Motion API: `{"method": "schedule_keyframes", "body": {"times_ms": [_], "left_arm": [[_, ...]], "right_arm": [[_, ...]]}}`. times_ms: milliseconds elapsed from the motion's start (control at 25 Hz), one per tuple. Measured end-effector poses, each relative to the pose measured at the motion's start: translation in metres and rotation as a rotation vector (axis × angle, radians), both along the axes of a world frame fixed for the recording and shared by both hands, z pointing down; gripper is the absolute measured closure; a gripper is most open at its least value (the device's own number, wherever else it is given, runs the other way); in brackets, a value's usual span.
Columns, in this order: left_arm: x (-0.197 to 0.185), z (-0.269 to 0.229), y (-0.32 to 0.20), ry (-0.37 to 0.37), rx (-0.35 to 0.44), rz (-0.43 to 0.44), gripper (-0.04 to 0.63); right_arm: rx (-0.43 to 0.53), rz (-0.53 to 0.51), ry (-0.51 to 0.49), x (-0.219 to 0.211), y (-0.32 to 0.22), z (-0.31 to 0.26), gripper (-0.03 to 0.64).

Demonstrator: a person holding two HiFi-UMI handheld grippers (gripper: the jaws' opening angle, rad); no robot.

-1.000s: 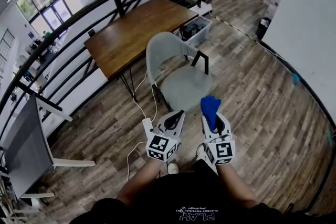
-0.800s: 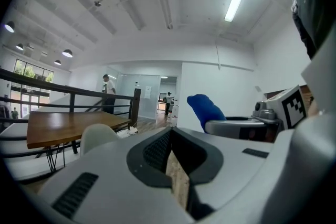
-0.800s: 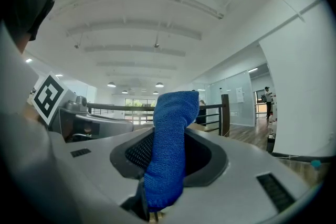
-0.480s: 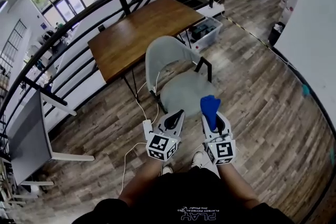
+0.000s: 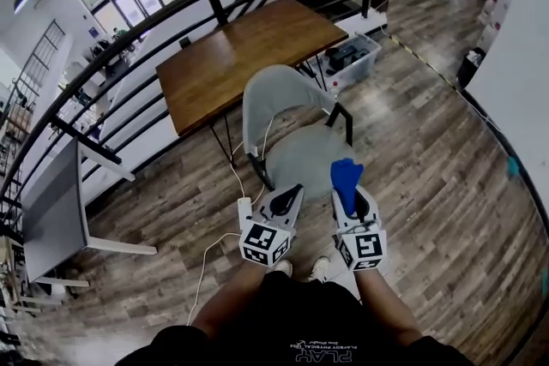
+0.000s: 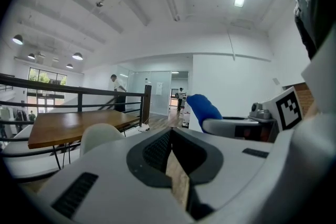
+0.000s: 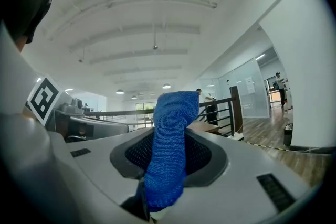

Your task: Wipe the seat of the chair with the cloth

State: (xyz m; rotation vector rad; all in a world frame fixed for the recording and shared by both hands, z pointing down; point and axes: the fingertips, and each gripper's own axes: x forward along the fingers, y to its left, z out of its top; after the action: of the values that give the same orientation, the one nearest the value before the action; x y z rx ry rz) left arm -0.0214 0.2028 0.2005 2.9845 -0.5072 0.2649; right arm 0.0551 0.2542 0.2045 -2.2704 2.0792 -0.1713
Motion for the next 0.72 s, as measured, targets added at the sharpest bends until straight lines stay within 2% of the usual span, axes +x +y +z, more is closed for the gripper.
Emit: {"method": "schedule_keyframes", "body": {"times_ms": [360, 720], "left_arm": [[0.007, -0.002, -0.034, 0.018, -0.002, -0.042, 0.594], [0.015, -0.003, -0.106, 0.058, -0.014, -0.063, 0.594]], "right_arm": [[0.006, -0.031, 0.006, 0.007, -0.034, 0.0, 0.477], [-0.017, -0.069, 0.054, 0.008, -0.106, -0.005, 0.477]]}}
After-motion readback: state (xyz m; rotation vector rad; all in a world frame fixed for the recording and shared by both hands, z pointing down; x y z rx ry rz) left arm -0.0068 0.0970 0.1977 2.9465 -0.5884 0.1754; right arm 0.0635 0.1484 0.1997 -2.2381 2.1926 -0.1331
